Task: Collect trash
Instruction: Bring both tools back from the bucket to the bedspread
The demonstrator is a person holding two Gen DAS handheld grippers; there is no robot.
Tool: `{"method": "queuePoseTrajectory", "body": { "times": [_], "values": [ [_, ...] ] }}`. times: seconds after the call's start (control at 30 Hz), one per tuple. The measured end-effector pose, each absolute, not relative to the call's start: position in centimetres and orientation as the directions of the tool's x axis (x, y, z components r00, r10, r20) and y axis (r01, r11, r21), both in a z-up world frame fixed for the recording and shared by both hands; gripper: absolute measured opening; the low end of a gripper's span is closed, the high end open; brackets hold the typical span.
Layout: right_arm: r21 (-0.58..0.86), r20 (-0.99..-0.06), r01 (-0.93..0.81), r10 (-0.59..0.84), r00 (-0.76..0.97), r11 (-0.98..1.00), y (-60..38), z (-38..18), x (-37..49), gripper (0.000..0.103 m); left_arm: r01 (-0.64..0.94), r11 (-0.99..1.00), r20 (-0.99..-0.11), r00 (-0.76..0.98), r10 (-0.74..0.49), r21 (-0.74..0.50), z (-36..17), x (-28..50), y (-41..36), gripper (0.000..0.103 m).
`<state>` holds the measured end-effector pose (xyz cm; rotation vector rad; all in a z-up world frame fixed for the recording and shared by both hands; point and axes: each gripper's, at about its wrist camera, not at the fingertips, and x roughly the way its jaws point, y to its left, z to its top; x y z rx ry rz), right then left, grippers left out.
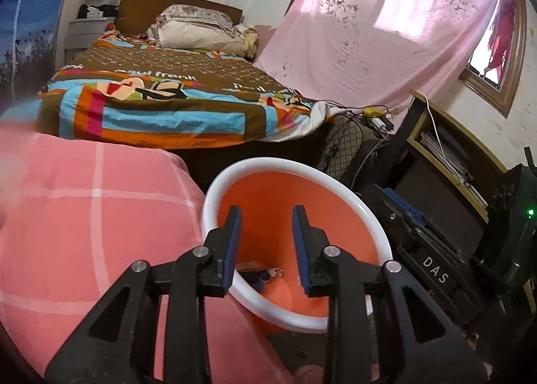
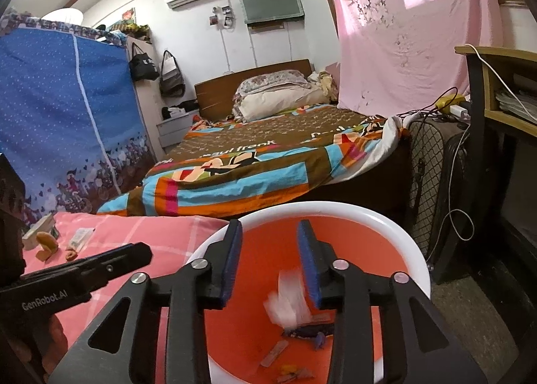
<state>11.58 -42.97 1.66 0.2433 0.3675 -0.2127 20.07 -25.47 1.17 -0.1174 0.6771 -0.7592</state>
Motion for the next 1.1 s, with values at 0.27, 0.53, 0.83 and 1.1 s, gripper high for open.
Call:
{"method": "queuePoseTrajectory", "body": {
  "times": [0.27, 0.53, 0.83, 1.1],
  "values": [
    [0.193, -0.335, 0.246, -0.172, 0.926, 0.95, -42.1, 2.7, 11.6, 0.047, 0.536, 0.785, -0.479, 0.625, -0.616, -0.31, 2.4, 20.1, -22.5, 0.059],
    [0.2, -0.24, 0.201, -0.151, 0.959, 0.959, -40.3, 4.0, 11.6, 0.085, 0.414, 0.858, -0.397, 0.764, -0.508, -0.303, 4.2, 20.0, -17.6, 0.082],
    [0.203, -0.123, 0.128, -0.105, 0.987, 0.971, -37.7, 5.3, 11.6, 0.103, 0.282, 0.935, -0.284, 0.897, -0.337, -0.216, 5.5, 18.5, -12.8, 0.103],
    [0.17, -0.029, 0.046, -0.042, 0.999, 0.984, -33.9, 6.3, 12.2, 0.103, 0.202, 0.97, -0.206, 0.952, -0.227, -0.136, 5.8, 17.2, -9.0, 0.103]
  ]
}}
